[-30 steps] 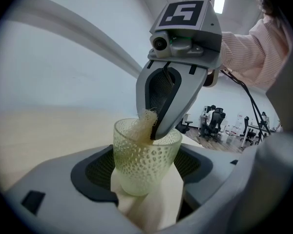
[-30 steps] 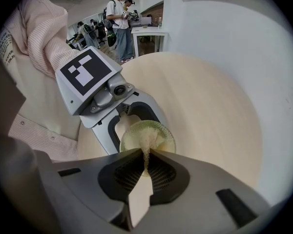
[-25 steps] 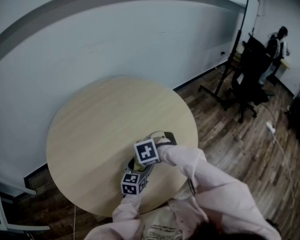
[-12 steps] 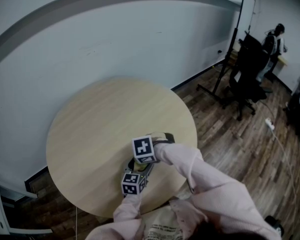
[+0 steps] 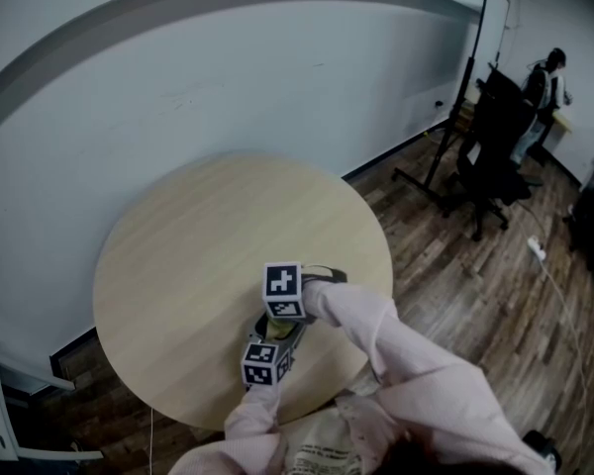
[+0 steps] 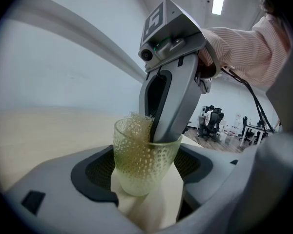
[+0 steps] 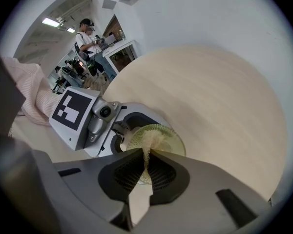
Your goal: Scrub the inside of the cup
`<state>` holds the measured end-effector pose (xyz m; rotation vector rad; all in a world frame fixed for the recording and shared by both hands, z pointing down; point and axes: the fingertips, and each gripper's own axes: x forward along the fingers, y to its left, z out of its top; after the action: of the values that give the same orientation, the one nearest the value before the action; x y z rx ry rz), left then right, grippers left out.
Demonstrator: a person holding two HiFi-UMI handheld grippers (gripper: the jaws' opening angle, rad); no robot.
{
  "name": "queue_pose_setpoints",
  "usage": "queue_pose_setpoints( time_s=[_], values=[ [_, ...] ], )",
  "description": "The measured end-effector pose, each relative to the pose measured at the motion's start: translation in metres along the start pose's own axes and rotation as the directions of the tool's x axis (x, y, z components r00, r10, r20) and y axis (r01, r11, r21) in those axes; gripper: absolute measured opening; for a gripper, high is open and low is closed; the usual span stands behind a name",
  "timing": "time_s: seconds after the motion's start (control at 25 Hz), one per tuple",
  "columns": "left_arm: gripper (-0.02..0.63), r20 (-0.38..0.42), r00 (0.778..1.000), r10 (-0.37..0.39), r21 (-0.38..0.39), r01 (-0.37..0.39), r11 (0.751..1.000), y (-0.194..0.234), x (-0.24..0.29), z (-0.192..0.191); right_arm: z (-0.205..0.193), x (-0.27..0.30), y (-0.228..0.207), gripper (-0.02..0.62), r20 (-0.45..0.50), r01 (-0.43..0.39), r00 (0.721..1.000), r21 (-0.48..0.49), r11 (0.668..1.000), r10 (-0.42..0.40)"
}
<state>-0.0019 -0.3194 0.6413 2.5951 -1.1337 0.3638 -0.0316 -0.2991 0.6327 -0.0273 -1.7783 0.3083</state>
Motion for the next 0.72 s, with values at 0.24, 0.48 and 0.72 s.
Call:
queue_pose_setpoints(
  time_s=[0.24, 0.48, 0.72],
  values=[
    [0.377, -0.004, 1.0, 0.0, 0.003, 0.0, 1.0, 0.001, -0.001, 0.0, 0.006, 0.0, 0.005, 0.028, 0.058, -0.08, 0.996, 0.118, 0.99, 0.073],
    [0.377, -0.007, 1.0, 0.0, 0.004, 0.0, 1.0, 0.001, -0.001, 0.0, 0.012, -0.006, 0.009, 0.028, 0.164, -0.178, 0.976, 0.236, 0.955, 0.142],
    [0.377, -0.009, 1.0, 0.001, 0.006, -0.001, 1.0, 0.001, -0.001, 0.0, 0.018, -0.011, 0.006, 0.028, 0.257, -0.248, 0.953, 0.34, 0.907, 0.164]
  ],
)
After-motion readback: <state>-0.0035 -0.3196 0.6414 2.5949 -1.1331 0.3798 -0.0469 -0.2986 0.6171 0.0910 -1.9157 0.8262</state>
